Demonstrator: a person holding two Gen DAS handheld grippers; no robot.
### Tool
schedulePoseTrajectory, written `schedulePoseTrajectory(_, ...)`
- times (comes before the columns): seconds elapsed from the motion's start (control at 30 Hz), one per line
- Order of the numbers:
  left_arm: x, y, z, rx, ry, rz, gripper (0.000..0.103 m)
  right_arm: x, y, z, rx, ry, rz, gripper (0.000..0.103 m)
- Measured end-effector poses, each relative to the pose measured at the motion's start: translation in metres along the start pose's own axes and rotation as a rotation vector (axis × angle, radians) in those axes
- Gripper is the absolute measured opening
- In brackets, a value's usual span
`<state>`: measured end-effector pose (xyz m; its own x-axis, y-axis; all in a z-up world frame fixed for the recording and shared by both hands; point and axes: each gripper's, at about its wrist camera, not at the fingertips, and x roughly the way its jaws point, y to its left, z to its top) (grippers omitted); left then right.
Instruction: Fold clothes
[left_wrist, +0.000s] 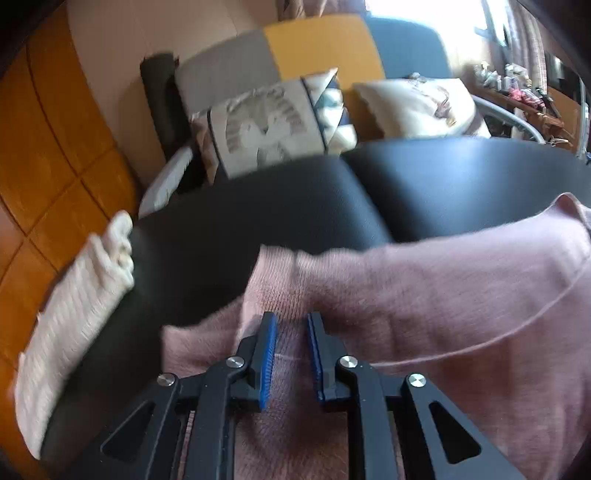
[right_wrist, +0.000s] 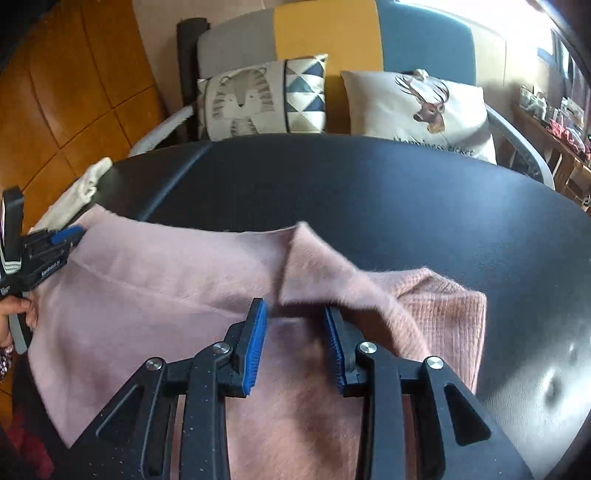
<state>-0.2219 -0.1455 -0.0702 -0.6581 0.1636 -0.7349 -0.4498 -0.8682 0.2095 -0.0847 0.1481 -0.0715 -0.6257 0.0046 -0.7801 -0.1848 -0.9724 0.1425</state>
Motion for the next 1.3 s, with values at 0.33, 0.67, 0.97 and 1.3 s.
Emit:
schedulePoseTrajectory(0.33, 0.003, 0.0, -0.007, -0.008, -0.015, 0.008, 0.02, 0.008, -0.056, 0.013, 0.182, -0.035, -0.105, 0.033)
schedulePoseTrajectory(0.67, 0.003, -0.004, -0.007, 0.013, -0.017, 0.037, 0.02, 0.013, 0.026, -0.025, -0.059, -0.047, -0.105, 0.033)
schedulePoseTrajectory(0.97, 0.006, 0.018, -0.007, -0.076, 0.002, -0.054, 0.024, 0.041, 0.029, -0.042, -0.07, -0.053, -0.187, 0.041)
schedulePoseTrajectory(1.3, 0.016, 0.058, -0.017, -0.219, 0.041, 0.0, 0.025, 0.041, 0.024, -0.045, -0.057, -0.062, -0.182, 0.043)
